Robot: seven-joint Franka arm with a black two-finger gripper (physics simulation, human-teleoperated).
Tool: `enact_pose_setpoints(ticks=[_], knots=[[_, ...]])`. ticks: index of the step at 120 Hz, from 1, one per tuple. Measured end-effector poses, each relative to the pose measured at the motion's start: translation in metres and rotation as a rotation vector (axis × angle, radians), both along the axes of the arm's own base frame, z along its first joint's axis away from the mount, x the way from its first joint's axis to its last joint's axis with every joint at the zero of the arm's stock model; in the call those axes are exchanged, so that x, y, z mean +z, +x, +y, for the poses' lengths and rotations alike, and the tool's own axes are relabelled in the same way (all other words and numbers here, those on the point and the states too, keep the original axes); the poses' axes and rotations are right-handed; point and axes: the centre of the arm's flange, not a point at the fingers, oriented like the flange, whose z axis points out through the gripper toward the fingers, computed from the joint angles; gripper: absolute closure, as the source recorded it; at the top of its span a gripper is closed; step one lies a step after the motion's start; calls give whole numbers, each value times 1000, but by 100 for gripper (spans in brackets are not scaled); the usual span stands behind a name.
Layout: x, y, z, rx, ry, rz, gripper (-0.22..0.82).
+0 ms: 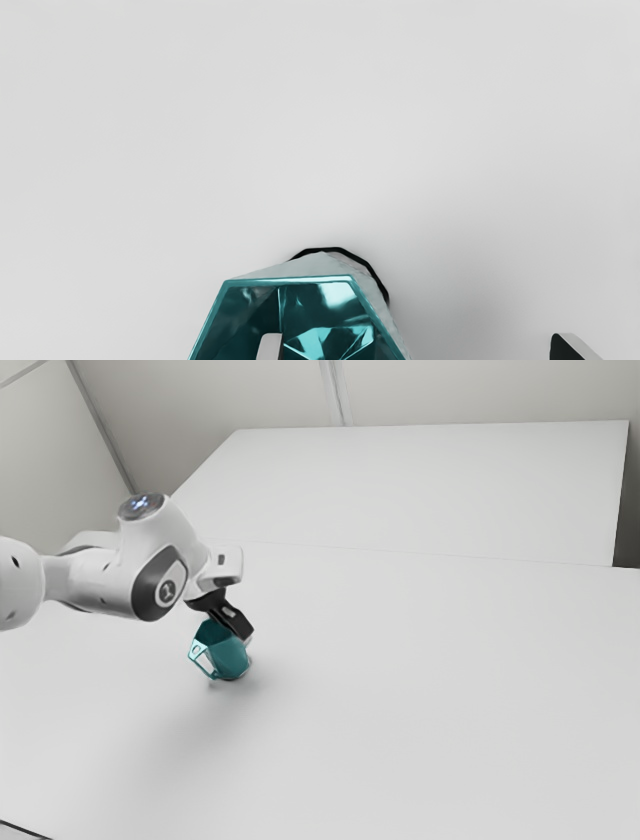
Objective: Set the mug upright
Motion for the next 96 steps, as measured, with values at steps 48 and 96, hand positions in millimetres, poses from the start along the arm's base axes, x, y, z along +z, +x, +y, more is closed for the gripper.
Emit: enact_pose_setpoints(ticks=[48,96], knots=[[156,61,-24,-19,-13,-105,0],[217,90,-4,139,-31,170,0]])
